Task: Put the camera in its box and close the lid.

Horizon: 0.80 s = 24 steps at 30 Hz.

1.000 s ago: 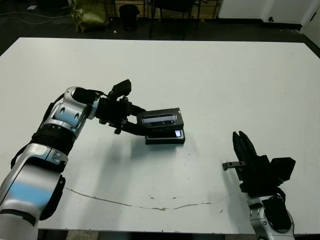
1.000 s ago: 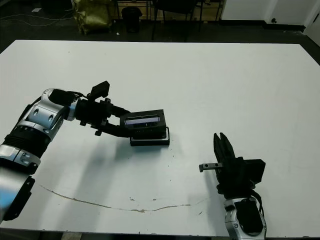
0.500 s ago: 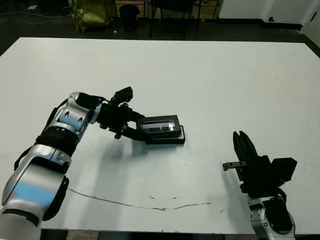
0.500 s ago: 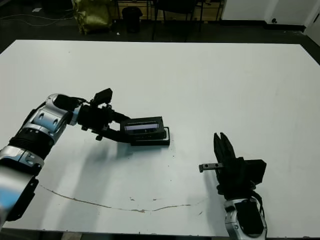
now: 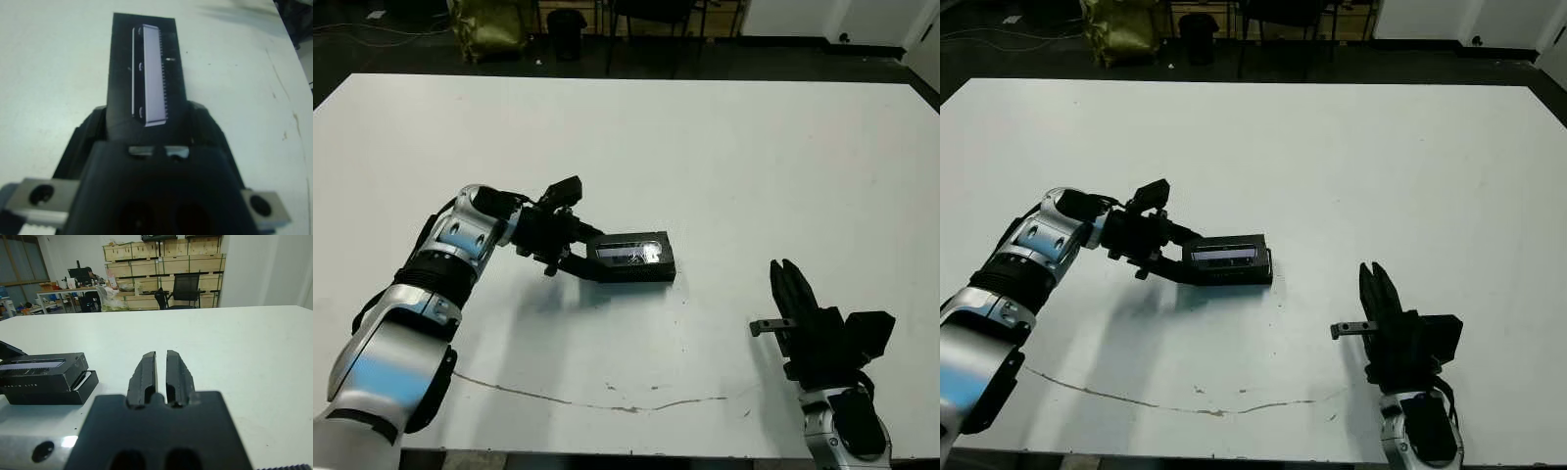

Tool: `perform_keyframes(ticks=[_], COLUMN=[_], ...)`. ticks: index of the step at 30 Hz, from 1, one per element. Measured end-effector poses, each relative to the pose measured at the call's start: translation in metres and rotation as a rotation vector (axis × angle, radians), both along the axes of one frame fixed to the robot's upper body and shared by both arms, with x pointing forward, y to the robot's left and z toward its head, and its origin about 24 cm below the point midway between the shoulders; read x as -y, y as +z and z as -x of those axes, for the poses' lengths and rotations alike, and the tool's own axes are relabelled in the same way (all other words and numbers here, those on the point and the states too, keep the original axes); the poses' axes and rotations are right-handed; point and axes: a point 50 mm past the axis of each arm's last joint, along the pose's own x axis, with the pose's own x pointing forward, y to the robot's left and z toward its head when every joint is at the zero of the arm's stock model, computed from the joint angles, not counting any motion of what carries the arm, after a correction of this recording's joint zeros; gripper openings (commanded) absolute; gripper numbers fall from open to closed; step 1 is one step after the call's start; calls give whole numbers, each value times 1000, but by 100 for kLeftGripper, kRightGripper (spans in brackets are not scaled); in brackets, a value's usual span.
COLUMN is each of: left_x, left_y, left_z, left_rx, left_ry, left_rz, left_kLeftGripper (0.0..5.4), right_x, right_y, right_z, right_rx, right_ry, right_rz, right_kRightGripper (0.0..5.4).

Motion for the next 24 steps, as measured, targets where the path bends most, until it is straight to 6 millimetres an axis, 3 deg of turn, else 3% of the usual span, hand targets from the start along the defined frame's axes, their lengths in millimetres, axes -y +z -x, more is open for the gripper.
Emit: perform_keyframes(ticks=[24], left_x=[10], left_y=[-1], left_z=[-1], left_rx=[25], left_ry=[-29], left_rz=[-10], left_kLeftGripper=[246], right_x=[-1], right_y=[-3], right_z=[0], right_rx=[11], right_ry=[16], right_rz=[-12], right_kRightGripper=[0])
